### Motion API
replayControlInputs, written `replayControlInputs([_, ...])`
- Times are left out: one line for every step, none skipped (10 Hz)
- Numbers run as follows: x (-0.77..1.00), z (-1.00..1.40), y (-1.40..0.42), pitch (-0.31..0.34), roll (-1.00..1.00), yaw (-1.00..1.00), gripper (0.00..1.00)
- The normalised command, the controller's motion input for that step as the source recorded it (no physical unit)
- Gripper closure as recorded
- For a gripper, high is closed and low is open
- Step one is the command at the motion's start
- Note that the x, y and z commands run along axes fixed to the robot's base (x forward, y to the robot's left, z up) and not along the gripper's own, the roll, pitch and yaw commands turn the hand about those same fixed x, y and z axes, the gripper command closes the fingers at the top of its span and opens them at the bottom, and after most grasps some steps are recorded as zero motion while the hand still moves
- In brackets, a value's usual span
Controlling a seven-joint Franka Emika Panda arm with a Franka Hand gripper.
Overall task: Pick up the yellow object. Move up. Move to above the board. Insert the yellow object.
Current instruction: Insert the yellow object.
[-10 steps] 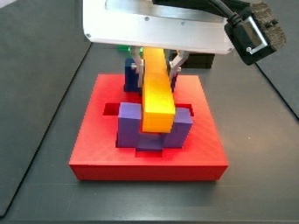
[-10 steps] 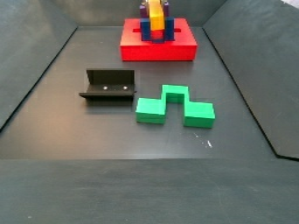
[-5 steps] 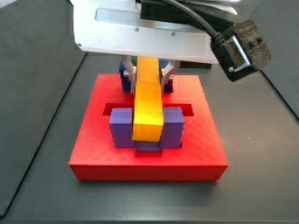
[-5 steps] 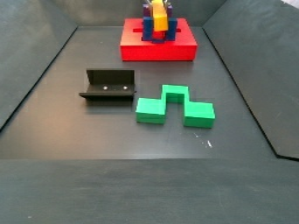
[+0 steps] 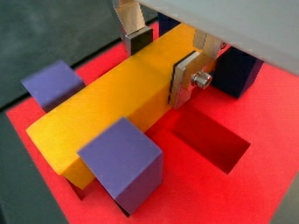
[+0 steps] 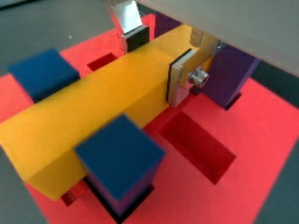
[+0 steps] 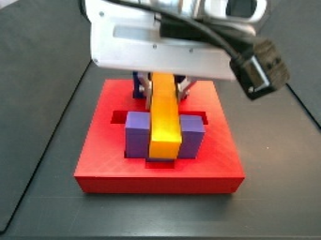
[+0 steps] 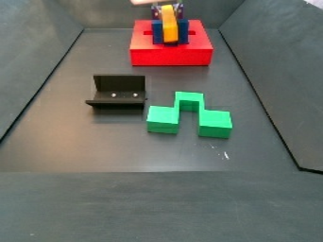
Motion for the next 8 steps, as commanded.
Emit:
replayControlInputs([0.12, -0.27, 0.0, 0.0, -0.03, 0.0, 1.0])
replayControlInputs([0.1, -0.21, 0.0, 0.0, 0.0, 0.0, 1.0])
replayControlInputs([0.0, -0.25, 0.0, 0.0, 0.0, 0.0, 1.0])
replayControlInputs([-0.03, -0.29, -0.19, -0.02, 0.07, 0.0, 1.0])
replayControlInputs([0.0, -0.2, -0.11, 0.0, 0.0, 0.01, 1.0])
replayControlInputs([-0.01, -0.15, 0.0, 0.0, 0.0, 0.01, 1.0])
replayControlInputs([-0.07, -0.09, -0.03, 0.0, 0.02, 0.02, 1.0])
replayControlInputs([0.0, -0.02, 0.0, 0.0, 0.0, 0.0, 1.0])
